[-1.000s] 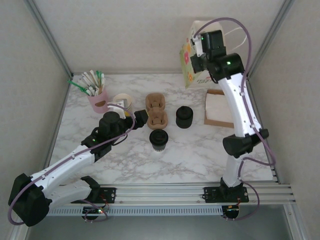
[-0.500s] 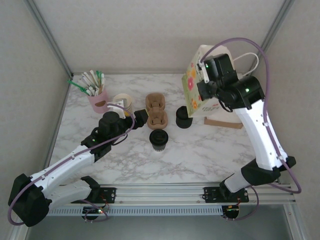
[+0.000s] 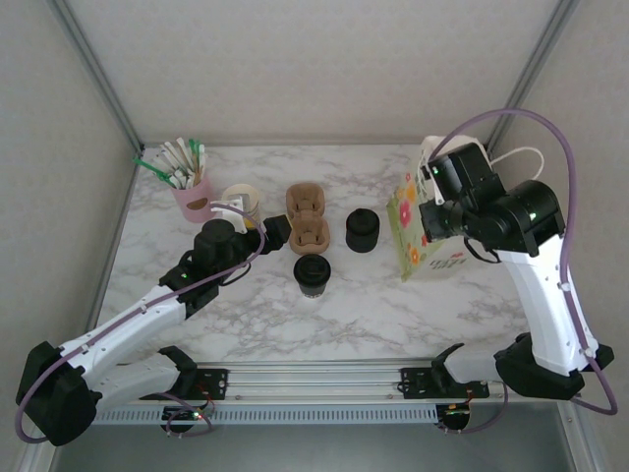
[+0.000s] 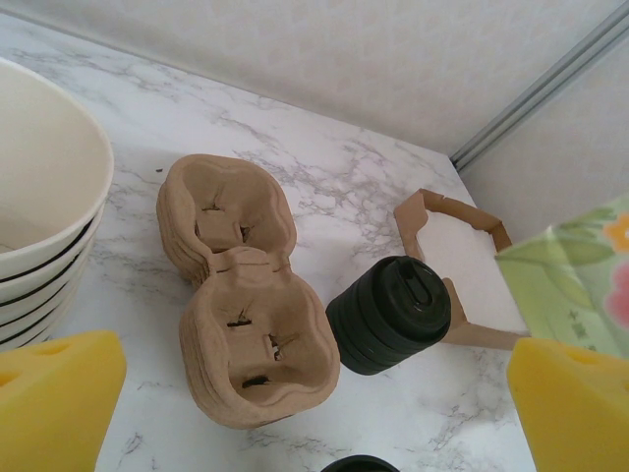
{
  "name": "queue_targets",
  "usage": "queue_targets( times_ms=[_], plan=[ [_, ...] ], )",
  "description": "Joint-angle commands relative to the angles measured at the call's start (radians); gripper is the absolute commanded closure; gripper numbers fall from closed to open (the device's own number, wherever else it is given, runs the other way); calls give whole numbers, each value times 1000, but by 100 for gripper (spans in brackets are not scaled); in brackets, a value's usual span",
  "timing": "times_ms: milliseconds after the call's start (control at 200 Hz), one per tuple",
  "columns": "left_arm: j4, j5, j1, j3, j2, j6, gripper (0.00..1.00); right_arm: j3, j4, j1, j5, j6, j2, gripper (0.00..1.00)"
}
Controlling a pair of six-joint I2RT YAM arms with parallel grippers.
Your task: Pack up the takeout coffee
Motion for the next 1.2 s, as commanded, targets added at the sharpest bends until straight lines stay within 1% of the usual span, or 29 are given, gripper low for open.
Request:
queue_targets(
  times_ms=[0,280,481,631,671,826,901,926,1046,1192],
  plan=[
    [22,13,9,3,-16,-5,0,-50,-80,11,-32,50,-37,100],
    [30,14,8,-1,-18,-9,0,-173,-120,11,-103,101,-70,100],
    [30,13,7,-10,-29,-8,0,-305,-65,16,-173,110,-76,100],
    [31,8,7,-20,-36,-10,0,-386,-4,35,-197,116,-65,100],
    [31,6,7,-21,-36,-10,0,-400,15,48,-193,119,-60,100],
    [36,3,7,-24,-33,-10,0,-443,103,119,-118,126,-42,100],
    [36,1,7,-24,-33,-7,0,-452,136,127,-98,125,-37,100],
    [36,0,7,-24,-31,-6,0,-453,151,157,-91,123,-37,100],
    [37,-1,7,-25,-29,-4,0,-459,209,165,-84,113,-54,100],
    [43,-1,7,-29,-22,-5,0,-490,291,166,-110,87,-85,100]
  ],
)
